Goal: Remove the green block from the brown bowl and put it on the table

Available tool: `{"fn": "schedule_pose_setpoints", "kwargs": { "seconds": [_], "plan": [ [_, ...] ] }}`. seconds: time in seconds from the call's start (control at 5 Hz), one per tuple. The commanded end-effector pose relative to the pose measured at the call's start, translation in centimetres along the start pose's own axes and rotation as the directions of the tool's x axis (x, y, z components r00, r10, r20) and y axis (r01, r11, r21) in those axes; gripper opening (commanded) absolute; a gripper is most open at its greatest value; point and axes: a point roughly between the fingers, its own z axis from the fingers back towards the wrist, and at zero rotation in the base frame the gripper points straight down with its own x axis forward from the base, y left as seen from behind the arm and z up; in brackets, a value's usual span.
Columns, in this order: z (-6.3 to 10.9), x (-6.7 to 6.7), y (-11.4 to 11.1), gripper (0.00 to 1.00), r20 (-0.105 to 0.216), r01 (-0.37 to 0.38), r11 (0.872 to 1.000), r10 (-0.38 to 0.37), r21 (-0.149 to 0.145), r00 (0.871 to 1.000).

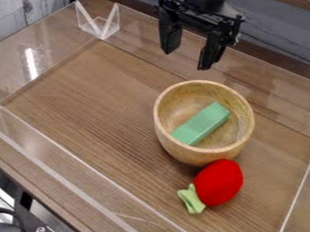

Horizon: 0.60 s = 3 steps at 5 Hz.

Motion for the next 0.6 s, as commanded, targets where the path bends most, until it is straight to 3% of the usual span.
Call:
{"fn": "schedule_pose_setpoints", "kwargs": {
  "seconds": [0.0, 0.2, 0.4],
  "plan": [
    [-1.2, -0.9, -0.4, 1.00, -0.024, 0.076, 0.997, -0.076, -0.002, 0.997],
    [-4.2, -0.8, -1.5, 1.00, -0.035, 0.072, 0.997, -0.073, -0.010, 0.997],
    [-5.0, -0.2, -2.1, 1.00, -0.033, 0.086, 0.996, -0.086, -0.015, 0.996]
  ]
}}
